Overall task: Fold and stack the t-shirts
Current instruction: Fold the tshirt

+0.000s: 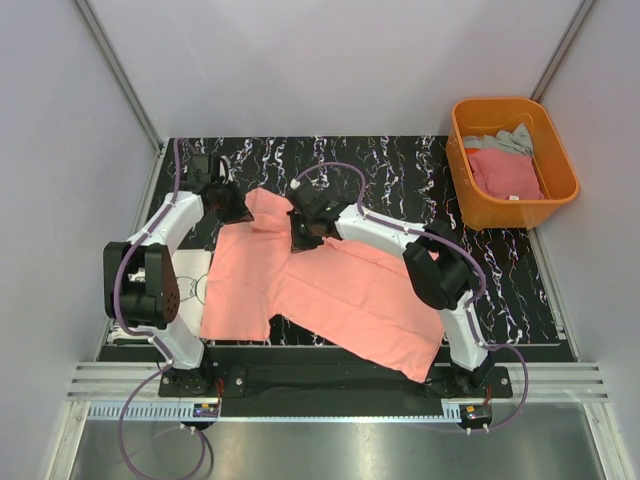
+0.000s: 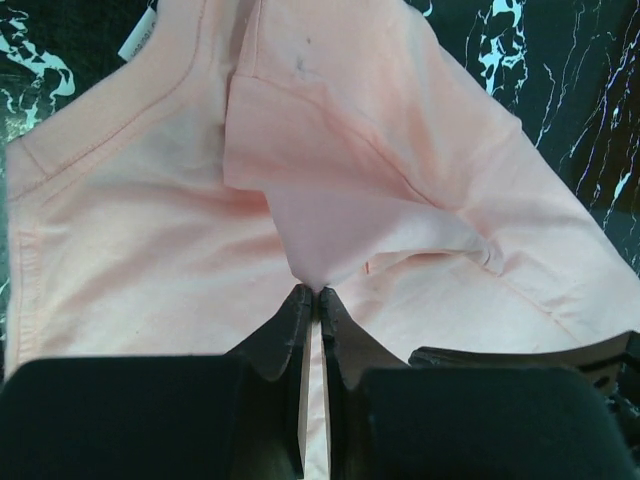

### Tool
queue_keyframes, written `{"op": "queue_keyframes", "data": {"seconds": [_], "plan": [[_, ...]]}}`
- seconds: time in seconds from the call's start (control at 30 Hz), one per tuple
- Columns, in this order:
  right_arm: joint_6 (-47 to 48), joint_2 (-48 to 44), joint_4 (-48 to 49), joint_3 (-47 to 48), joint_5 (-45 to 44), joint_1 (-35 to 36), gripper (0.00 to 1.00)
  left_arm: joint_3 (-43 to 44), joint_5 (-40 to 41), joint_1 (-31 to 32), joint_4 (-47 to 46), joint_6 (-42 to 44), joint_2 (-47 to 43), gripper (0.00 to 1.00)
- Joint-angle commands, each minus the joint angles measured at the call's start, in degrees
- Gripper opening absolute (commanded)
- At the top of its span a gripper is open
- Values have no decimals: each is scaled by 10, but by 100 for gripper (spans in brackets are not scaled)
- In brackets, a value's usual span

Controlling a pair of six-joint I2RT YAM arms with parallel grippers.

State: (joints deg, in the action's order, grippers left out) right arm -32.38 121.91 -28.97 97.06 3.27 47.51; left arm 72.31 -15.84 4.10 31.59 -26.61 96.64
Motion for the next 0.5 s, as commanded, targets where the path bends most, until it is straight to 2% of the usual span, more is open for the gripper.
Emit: {"op": "queue_keyframes", "data": {"seconds": [0.0,0.27,0.33,0.47], "plan": [[-6,-26,20,8,14,-2,11,0,18,-4,-5,19,-21,10],[-19,47,8,67,-29,-2,43,35,16,-4,-5,31,31,11],[-11,61,7,74,-28,-3,46,41,18,-4,-5,33,35,11],[2,83,-1,94,-46,-3,45,55,15,-4,-5,33,43,11]]}}
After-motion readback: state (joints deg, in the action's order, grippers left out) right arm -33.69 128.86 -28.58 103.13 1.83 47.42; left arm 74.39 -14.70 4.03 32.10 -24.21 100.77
